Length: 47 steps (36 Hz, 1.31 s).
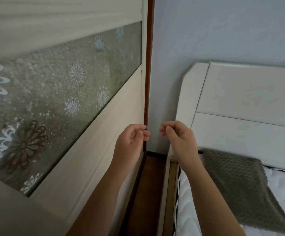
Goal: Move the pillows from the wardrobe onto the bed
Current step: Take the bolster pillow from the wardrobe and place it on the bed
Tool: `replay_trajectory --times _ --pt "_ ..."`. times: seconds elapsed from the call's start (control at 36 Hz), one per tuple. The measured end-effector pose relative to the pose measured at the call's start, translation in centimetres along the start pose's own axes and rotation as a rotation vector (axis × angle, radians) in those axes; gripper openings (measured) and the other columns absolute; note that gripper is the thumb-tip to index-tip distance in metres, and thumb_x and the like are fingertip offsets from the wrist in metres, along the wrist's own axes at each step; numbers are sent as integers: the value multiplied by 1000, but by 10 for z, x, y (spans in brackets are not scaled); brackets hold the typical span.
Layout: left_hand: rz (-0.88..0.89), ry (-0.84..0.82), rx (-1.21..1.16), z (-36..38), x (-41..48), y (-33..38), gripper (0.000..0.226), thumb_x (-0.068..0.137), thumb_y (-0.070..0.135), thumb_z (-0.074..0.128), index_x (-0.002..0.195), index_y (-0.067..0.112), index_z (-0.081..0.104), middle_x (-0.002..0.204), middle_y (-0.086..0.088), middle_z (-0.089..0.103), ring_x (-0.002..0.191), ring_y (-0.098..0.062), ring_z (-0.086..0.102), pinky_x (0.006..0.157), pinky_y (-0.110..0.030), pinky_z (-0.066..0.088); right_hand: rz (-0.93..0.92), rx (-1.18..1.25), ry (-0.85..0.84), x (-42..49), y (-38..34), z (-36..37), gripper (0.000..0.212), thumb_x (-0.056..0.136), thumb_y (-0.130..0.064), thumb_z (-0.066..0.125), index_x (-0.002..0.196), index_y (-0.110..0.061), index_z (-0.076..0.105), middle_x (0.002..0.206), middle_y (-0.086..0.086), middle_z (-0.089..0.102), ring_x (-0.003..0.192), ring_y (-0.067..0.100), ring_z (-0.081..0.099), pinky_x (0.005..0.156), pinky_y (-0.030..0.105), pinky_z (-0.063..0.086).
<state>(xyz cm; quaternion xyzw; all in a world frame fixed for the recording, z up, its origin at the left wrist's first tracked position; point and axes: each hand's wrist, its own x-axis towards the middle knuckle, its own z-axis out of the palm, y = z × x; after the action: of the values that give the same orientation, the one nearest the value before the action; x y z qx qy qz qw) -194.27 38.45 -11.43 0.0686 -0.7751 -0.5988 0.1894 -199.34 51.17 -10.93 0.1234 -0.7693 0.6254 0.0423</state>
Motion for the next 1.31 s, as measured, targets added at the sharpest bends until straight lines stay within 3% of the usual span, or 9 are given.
replay_trajectory --times 0.06,0.17,0.36,0.5,0.69,0.92,1.06,1.19,1.31 --pt "3 -21 1 -4 -12 0 21 96 13 42 106 18 60 93 9 68 83 2 64 69 1 42 10 -14 -11 -18 2 0 26 92 -12 48 85 -34 60 85 -10 67 77 5 62 63 9 48" --pt "-34 -41 0 -12 -49 -6 20 97 15 42 107 19 59 94 11 67 83 3 64 68 1 43 50 -35 -4 -62 8 1 26 92 -13 49 85 -35 60 84 -11 68 72 11 63 60 11 48" --pt "-72 -23 -34 -37 -118 -14 21 96 16 43 96 30 59 90 13 68 81 4 65 67 0 43 112 -49 17 -133 7 17 30 91 -11 49 83 -37 61 85 -10 69 76 21 64 72 34 53" --pt "-117 -45 -46 -51 -148 -17 21 96 15 41 98 25 60 92 7 69 81 1 65 68 -1 44 136 -18 36 -167 1 24 33 90 -9 49 79 -37 61 82 -9 69 76 21 64 72 31 53" --pt "-120 -9 -74 -60 -154 -13 25 96 12 41 93 27 60 91 6 70 79 1 66 66 0 44 133 -18 -2 -172 -6 28 30 91 -9 48 83 -35 61 84 -9 68 81 35 62 74 41 53" --pt "-149 -31 -45 -54 -133 -2 24 96 12 42 93 27 60 91 7 69 81 1 65 67 1 43 117 7 -34 -141 -10 27 27 92 -11 48 85 -33 61 84 -9 69 80 26 63 63 18 49" --pt "-110 -36 -29 -59 -122 6 23 96 11 43 96 23 62 90 7 70 80 2 65 68 0 43 83 -8 -36 -114 -17 28 21 92 -12 48 90 -26 64 86 -6 69 79 30 62 58 15 47" --pt "-91 21 -48 -79 -127 9 26 94 6 43 91 24 63 86 6 70 76 2 65 66 -1 43 56 25 -65 -113 -30 41 24 92 -10 48 88 -28 63 85 -6 69 75 9 64 70 20 49" --pt "-99 59 -77 -95 -142 3 27 94 5 43 89 21 63 85 4 71 74 0 65 63 -1 42 33 12 -113 -129 -31 57 22 92 -10 48 90 -24 65 83 -8 69 75 -1 63 70 14 47"
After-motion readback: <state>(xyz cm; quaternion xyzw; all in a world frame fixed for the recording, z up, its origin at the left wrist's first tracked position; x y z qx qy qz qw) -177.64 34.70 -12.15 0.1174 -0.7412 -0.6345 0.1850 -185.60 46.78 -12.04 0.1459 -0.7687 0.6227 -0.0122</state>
